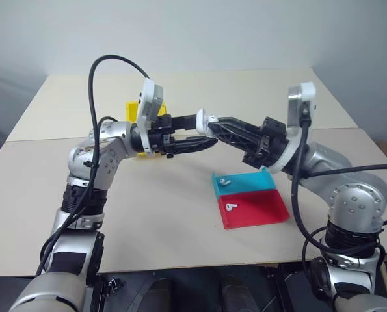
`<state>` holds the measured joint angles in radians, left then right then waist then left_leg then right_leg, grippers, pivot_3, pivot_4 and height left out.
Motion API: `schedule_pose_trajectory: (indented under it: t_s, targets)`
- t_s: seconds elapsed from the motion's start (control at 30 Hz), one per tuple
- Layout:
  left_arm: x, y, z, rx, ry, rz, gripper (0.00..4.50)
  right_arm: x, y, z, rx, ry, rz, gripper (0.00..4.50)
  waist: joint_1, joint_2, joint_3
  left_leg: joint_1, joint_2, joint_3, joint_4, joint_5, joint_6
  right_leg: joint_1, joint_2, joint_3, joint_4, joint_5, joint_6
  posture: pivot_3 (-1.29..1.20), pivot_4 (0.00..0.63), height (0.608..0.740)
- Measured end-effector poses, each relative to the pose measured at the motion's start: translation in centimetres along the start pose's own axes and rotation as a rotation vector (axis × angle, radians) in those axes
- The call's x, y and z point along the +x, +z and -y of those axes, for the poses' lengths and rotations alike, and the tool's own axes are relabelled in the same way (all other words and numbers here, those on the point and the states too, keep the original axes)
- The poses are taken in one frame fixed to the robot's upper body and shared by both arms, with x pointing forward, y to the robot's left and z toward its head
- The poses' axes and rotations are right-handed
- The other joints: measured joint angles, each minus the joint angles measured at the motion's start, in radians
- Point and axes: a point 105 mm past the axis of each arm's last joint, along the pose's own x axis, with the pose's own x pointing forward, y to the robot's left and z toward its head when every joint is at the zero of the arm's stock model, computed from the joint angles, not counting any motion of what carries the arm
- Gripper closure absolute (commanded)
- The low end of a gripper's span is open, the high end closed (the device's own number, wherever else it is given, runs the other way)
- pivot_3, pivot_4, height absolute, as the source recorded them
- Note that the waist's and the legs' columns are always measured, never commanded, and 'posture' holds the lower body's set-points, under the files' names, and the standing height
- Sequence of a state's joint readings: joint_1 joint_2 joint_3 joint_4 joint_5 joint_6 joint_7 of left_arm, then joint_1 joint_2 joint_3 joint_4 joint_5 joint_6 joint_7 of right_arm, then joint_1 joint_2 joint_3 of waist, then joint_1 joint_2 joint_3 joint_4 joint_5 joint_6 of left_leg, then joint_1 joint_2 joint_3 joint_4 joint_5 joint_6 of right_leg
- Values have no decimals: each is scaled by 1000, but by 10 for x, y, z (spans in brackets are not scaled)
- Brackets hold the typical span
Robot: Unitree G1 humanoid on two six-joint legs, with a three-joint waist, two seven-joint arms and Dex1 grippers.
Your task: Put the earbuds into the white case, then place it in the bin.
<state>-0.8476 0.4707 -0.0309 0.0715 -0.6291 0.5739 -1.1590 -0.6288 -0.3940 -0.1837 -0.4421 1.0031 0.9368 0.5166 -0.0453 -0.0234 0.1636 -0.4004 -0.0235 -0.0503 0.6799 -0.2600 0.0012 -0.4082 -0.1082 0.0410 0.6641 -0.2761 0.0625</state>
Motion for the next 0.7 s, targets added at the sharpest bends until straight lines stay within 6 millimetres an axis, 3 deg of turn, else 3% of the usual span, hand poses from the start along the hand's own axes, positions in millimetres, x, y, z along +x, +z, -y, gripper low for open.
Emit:
schedule_pose_trajectory:
  t_s: [0.43,0.7]
  targets:
    - [0,2,3,5,-4,-3,1657,0,-2,4,-5,-18,6,3849,1,0,0,0,0,0,0,0,0,0,0,0,0,0,0,0,150,740]
    - [7,2,15,-3,-24,-3,1657,-11,-2,-4,-52,0,-7,3849,1,0,0,0,0,0,0,0,0,0,0,0,0,0,0,0,150,740]
